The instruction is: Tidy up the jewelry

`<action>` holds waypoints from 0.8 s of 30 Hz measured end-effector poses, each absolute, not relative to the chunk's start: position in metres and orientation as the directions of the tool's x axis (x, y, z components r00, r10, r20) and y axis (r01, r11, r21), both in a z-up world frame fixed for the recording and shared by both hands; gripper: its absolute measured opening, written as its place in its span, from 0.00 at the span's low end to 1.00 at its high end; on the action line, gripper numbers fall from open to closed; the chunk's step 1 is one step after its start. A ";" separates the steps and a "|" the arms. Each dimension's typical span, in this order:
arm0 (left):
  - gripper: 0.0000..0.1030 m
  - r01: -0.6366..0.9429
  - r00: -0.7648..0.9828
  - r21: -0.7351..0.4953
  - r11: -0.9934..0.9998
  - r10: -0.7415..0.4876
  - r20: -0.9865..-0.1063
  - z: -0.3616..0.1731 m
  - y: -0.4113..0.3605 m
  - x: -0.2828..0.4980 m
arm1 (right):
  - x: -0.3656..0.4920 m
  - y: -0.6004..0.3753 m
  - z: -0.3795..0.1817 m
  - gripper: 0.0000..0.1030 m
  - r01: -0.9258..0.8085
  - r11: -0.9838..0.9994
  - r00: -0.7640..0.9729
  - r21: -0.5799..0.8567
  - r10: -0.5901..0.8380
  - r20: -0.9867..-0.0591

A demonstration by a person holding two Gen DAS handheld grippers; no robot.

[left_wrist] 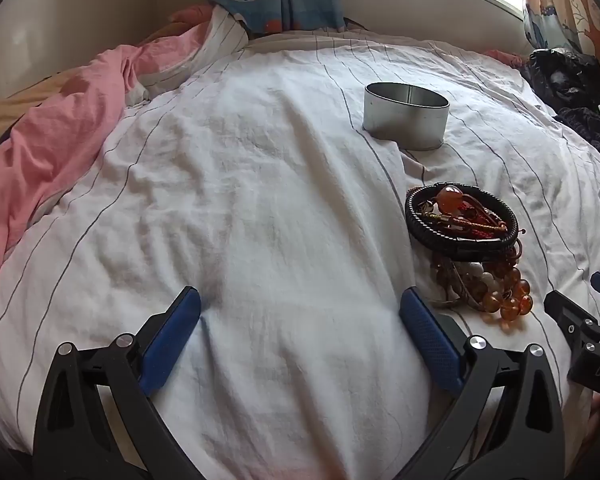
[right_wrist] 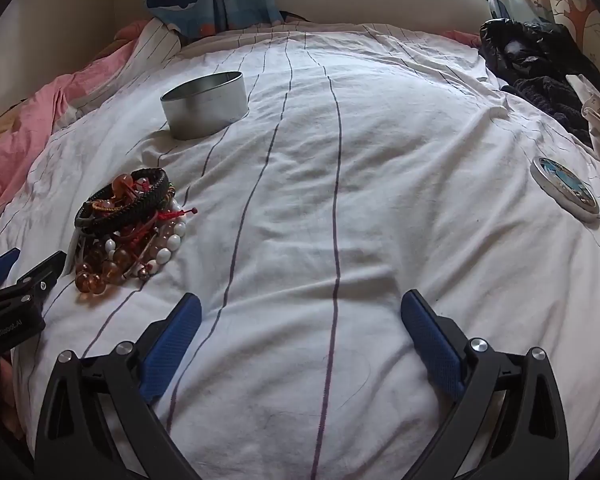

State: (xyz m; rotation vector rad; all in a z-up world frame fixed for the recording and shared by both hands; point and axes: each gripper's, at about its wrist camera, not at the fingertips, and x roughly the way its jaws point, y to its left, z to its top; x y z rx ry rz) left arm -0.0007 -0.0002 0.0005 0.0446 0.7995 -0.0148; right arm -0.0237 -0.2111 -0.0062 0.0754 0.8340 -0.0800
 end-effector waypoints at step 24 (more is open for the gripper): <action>0.94 0.031 0.690 0.022 0.999 -0.005 -0.723 0.000 0.000 0.000 | -0.024 -0.211 -0.004 0.93 0.100 0.995 0.649 0.023 -0.047 -0.759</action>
